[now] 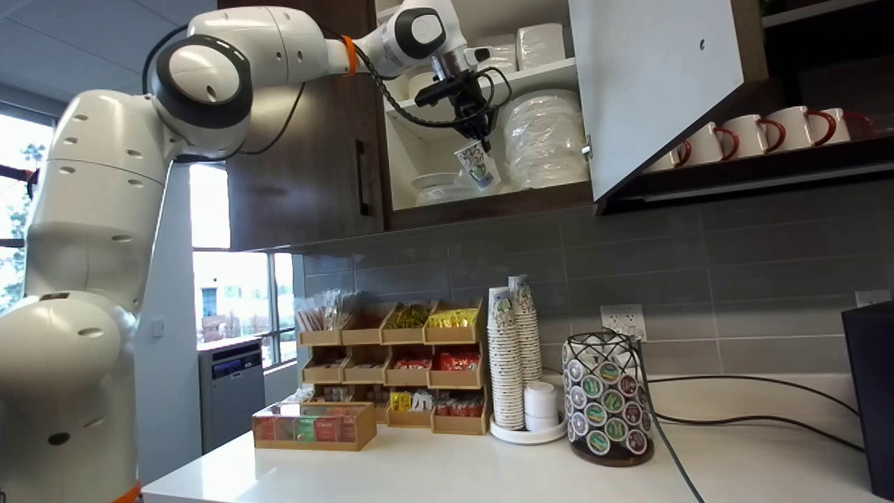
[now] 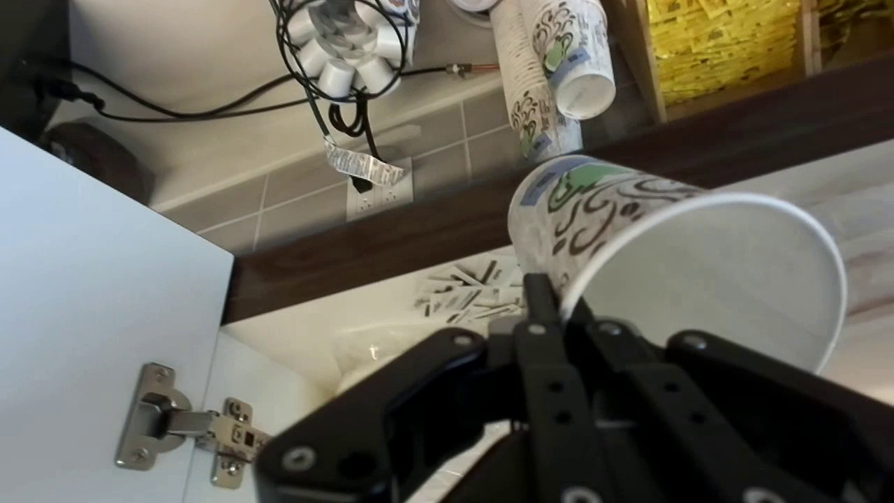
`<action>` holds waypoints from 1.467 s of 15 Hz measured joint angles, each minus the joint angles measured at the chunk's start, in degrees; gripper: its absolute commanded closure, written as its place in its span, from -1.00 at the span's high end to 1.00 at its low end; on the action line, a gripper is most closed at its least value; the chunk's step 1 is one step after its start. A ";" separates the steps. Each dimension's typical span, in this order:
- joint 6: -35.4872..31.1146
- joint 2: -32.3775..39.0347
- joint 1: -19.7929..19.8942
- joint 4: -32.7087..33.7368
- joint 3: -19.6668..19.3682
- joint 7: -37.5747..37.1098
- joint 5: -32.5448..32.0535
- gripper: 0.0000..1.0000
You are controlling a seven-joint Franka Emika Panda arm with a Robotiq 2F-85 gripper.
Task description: Put the coffee cup on the bottom shelf of the upper cabinet on the left
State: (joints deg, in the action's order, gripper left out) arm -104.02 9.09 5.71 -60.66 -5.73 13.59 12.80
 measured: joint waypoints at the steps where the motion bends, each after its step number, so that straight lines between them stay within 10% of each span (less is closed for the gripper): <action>1: 0.00 1.27 -0.04 1.85 0.19 0.28 0.90 -0.98; 20: 9.32 14.59 -0.01 21.79 1.44 1.39 4.43 -0.98; 22: 9.57 15.17 -0.01 22.78 1.44 1.39 4.42 -0.56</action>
State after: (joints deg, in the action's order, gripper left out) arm -94.45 24.26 5.71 -37.87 -4.29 14.99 17.21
